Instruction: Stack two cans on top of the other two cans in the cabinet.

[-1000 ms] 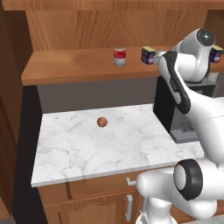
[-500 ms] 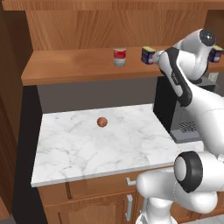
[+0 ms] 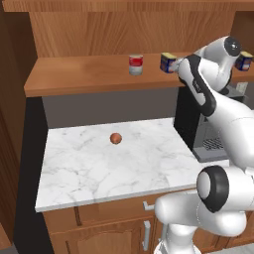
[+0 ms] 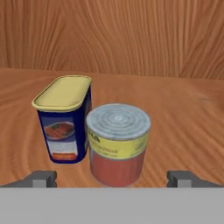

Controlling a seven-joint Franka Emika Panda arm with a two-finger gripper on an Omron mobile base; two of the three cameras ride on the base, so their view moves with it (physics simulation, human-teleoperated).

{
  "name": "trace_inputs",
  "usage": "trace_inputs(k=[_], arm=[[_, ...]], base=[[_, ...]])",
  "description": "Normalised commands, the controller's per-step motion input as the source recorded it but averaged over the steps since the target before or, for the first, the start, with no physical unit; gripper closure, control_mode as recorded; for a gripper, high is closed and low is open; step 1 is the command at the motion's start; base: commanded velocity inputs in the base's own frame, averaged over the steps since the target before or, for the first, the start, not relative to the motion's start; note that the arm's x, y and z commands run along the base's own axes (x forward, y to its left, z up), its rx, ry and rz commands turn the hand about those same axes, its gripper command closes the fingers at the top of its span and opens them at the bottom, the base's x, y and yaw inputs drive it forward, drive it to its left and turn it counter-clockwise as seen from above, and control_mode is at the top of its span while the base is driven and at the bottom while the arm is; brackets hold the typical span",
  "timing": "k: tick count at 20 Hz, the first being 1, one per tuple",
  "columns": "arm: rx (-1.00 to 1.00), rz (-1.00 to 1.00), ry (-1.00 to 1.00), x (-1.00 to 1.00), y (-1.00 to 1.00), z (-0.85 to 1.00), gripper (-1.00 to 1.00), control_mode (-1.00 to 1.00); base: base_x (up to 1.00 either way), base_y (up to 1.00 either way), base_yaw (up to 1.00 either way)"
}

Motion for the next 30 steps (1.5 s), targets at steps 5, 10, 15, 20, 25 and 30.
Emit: trace_inputs(k=[5,10,15,20,25,30], arm=[[-0.03,0.01,0.00,0.17,0.00,-0.01,-1.00,-1.00],[-0.01,0.01,0.00,0.14,0.00,-0.01,-1.00,-1.00],[-0.01,0.02,0.00,0.12,-0.01,-0.03,-1.00,-1.00],[-0.01,0.05,0.00,0.10,-0.02,-0.06,-1.00,-1.00],[-0.02,0.05,0.00,0.09,-0.03,-0.08,-1.00,-1.00],[-0.01,0.05,0.00,0.13,-0.04,-0.04,-1.00,-1.00]], base=[[0.00,0.00,0.00],[0.00,0.00,0.00],[0.00,0.00,0.00],[0.00,0.00,0.00],[0.00,0.00,0.00],[0.00,0.00,0.00]])
